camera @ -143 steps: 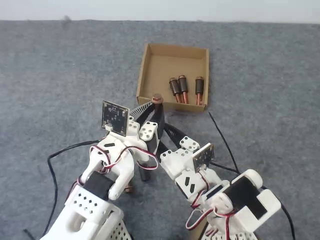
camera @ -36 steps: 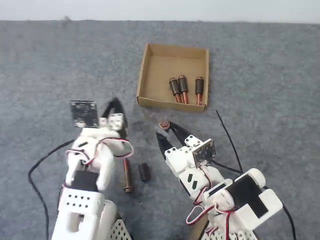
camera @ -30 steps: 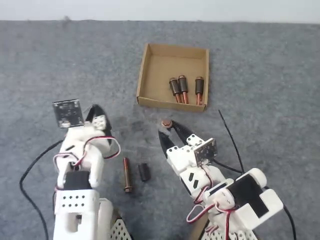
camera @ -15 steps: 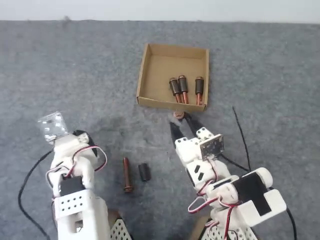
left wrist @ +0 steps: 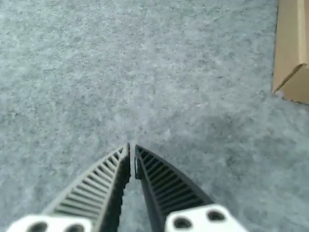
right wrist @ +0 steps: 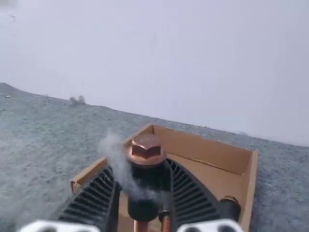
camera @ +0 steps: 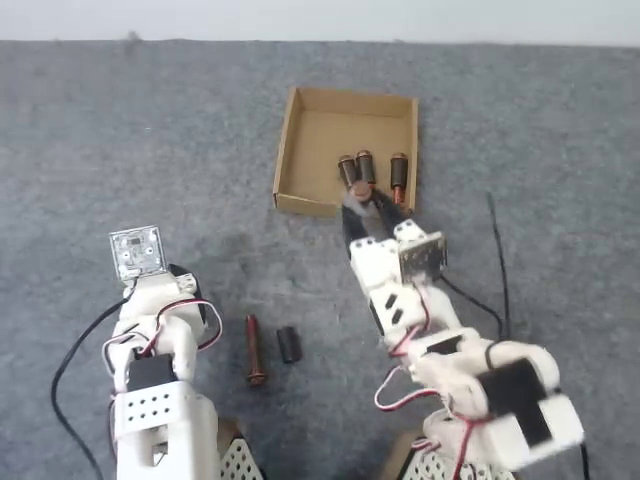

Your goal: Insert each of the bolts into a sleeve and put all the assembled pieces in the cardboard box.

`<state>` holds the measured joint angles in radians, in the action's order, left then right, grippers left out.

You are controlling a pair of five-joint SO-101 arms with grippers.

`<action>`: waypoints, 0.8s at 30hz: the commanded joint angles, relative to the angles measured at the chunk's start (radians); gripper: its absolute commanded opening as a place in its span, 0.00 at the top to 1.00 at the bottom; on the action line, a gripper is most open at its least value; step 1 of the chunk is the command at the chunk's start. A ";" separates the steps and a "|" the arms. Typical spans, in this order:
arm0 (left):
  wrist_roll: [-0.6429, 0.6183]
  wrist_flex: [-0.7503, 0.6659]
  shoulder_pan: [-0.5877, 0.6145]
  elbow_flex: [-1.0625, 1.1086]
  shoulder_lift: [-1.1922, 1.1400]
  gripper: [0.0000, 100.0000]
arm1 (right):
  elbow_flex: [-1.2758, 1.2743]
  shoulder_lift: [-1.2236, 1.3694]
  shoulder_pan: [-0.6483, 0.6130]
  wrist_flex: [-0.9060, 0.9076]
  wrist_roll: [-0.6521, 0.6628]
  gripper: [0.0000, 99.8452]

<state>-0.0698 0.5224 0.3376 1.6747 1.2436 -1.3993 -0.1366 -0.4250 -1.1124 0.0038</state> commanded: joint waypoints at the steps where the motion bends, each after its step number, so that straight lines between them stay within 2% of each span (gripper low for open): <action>1: 0.015 0.006 -0.005 -0.010 0.015 0.99 | 0.135 -0.219 0.042 0.309 0.012 0.99; 7: 0.015 0.006 -0.005 -0.010 0.015 0.99 | 0.342 -0.409 0.073 0.851 0.017 0.99; 13: 0.015 0.006 -0.005 -0.010 0.015 0.99 | 0.629 -0.323 0.110 1.245 0.015 0.99; 17: 0.015 0.006 -0.005 -0.010 0.015 0.99 | 0.830 -0.183 0.127 1.419 0.012 0.99; 24: 0.015 0.006 -0.003 -0.010 0.015 0.99 | 1.151 0.140 0.142 1.584 0.012 0.99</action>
<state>-0.0637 0.5224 0.3376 1.6747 1.2436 -0.4296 -0.0798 -0.2992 0.4296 0.0038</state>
